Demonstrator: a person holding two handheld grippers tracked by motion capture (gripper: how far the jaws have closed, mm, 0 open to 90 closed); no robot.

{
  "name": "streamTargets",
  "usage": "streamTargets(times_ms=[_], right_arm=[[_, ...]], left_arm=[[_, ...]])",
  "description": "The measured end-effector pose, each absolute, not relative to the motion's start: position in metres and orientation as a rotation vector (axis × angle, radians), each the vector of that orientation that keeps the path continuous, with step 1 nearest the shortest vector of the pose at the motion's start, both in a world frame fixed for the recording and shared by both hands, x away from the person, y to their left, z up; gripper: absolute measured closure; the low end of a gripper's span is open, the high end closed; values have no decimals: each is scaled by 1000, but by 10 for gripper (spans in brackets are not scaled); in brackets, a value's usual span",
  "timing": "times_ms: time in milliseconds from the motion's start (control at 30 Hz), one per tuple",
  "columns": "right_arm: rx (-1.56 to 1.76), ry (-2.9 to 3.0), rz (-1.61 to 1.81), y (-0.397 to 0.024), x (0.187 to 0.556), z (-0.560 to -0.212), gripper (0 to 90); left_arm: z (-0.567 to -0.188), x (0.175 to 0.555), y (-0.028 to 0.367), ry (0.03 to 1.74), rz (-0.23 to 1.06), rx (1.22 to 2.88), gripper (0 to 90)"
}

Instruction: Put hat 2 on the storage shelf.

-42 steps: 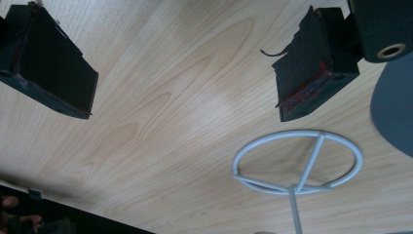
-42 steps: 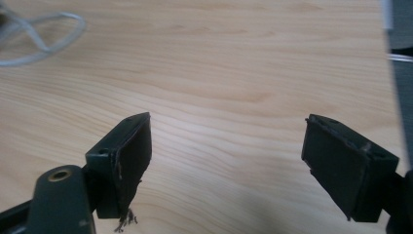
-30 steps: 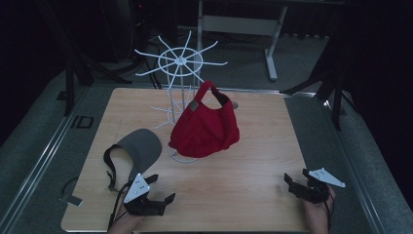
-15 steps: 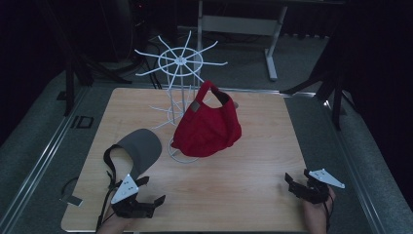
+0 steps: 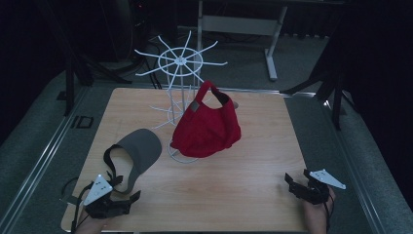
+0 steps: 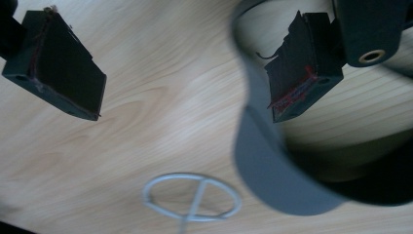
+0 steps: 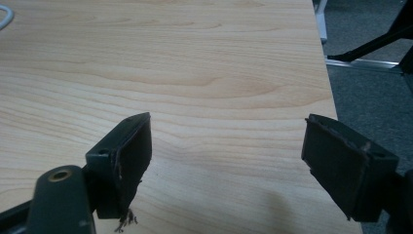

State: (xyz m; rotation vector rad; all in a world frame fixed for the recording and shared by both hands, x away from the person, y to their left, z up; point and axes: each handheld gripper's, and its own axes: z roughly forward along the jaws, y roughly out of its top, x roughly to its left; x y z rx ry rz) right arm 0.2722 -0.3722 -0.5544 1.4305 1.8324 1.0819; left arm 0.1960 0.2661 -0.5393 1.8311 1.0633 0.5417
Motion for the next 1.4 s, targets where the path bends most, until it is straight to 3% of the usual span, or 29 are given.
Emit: streamTargets(times_ms=[400,1133,1400], right_arm=[[1433,1835,1091,-373,272,-554,186],[1431,1839,1089,-372,272,-554,187],[1434,1839,1081,-372,272,-554,187]], left_arm=[[-557,190,293,1247,594,1879,144],[-565,214,271,1299,617,1984,159],[-566,213,271,1354,650,1961,498]])
